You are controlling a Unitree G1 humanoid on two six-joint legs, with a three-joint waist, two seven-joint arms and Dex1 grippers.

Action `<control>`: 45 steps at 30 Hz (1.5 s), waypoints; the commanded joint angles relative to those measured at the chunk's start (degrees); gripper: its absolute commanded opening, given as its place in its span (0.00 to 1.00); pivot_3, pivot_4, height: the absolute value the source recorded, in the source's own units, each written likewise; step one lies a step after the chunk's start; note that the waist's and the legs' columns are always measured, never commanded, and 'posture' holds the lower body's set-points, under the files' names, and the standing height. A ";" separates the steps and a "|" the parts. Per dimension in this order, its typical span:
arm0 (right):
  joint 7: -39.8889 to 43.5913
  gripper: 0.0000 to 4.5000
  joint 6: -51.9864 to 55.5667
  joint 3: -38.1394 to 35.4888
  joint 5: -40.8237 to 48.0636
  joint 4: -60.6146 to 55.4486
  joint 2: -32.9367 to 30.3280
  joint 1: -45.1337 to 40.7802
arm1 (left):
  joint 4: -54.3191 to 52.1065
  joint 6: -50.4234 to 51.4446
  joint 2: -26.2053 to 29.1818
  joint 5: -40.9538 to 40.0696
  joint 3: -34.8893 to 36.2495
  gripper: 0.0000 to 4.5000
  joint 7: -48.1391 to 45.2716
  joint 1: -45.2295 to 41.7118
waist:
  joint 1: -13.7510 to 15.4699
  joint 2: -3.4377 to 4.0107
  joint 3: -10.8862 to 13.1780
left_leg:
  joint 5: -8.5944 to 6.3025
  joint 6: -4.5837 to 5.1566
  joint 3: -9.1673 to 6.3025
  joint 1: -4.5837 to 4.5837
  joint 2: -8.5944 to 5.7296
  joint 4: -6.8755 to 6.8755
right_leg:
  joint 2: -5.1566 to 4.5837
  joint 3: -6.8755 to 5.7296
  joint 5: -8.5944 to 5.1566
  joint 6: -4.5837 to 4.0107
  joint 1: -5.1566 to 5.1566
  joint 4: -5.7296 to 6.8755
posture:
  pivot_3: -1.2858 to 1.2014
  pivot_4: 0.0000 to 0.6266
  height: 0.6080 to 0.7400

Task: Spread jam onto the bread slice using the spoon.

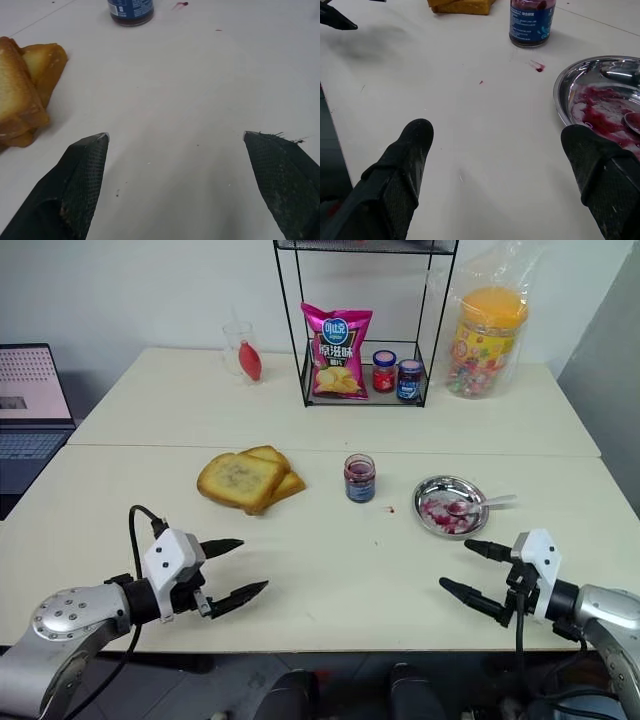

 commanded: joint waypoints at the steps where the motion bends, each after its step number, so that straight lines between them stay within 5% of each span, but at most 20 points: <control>1: -0.25 0.99 -0.85 -2.33 0.50 -2.29 0.02 0.34 | -1.60 -1.53 -0.47 -0.28 -0.44 1.00 -0.31 -1.44 | 0.00 0.00 0.00 | 0.00 0.00 0.00 0.00 0.00 0.00 | 0.00 0.00 0.00 0.00 0.00 0.00 | 0.52 0.24 1.00; 21: -2.45 0.99 2.26 -0.75 1.39 -5.47 0.51 -2.33 | 3.63 -9.80 -4.84 3.20 0.67 1.00 2.55 -2.76 | -0.01 0.00 0.00 | 0.00 0.00 0.08 0.02 0.01 0.01 | 0.01 0.06 0.01 0.02 -0.01 0.01 | 0.52 0.24 1.00; 34: -13.89 0.99 21.08 6.58 6.00 -10.36 -0.95 -21.52 | 20.34 6.32 -24.56 -5.46 17.99 1.00 36.38 -21.14 | 0.01 -0.05 -0.03 | 0.00 0.00 0.04 0.01 0.00 0.12 | 0.12 0.09 0.38 0.65 0.02 0.04 | 0.52 0.24 1.00; 45: -14.01 0.99 23.63 10.10 4.66 -10.81 -0.95 -27.33 | 29.18 16.39 -31.49 -14.12 21.09 1.00 44.64 -30.67 | 0.05 -0.14 -0.03 | -0.01 -0.02 -0.02 -0.09 -0.03 0.12 | 0.12 0.04 0.44 0.75 0.01 -0.09 | 0.52 0.24 1.00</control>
